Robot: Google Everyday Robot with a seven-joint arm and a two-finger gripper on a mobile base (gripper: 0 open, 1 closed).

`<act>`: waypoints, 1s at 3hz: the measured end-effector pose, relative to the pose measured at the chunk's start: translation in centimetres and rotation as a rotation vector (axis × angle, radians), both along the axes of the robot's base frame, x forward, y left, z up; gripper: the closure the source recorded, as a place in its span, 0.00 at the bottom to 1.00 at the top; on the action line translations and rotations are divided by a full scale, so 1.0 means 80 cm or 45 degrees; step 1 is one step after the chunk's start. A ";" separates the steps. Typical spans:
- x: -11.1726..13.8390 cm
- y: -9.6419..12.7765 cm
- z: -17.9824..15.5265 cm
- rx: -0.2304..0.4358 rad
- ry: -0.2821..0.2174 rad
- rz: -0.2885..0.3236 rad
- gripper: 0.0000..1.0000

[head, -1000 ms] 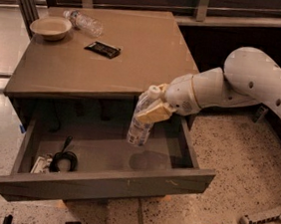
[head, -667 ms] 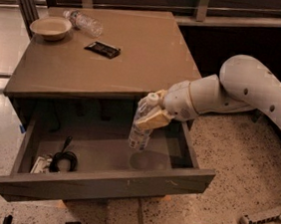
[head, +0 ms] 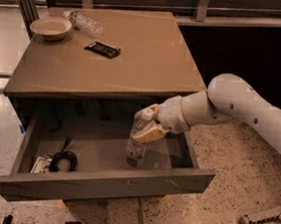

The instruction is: Place blue plastic bottle into top drawer

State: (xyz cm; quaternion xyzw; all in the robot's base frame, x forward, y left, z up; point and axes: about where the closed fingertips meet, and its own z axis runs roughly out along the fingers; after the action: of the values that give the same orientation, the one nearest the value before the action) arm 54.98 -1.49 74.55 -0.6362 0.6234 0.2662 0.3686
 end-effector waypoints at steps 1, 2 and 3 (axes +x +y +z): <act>-0.002 0.002 -0.023 -0.037 -0.008 0.027 1.00; -0.004 0.006 -0.036 -0.099 -0.021 0.054 1.00; -0.008 0.017 -0.038 -0.170 -0.056 0.100 0.98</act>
Offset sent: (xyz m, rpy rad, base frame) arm -0.0040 0.0041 -0.0390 -0.1395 -0.0326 0.0602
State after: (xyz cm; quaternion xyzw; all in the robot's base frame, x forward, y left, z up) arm 54.33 -0.10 71.54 -0.6891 0.6061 0.2241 0.3281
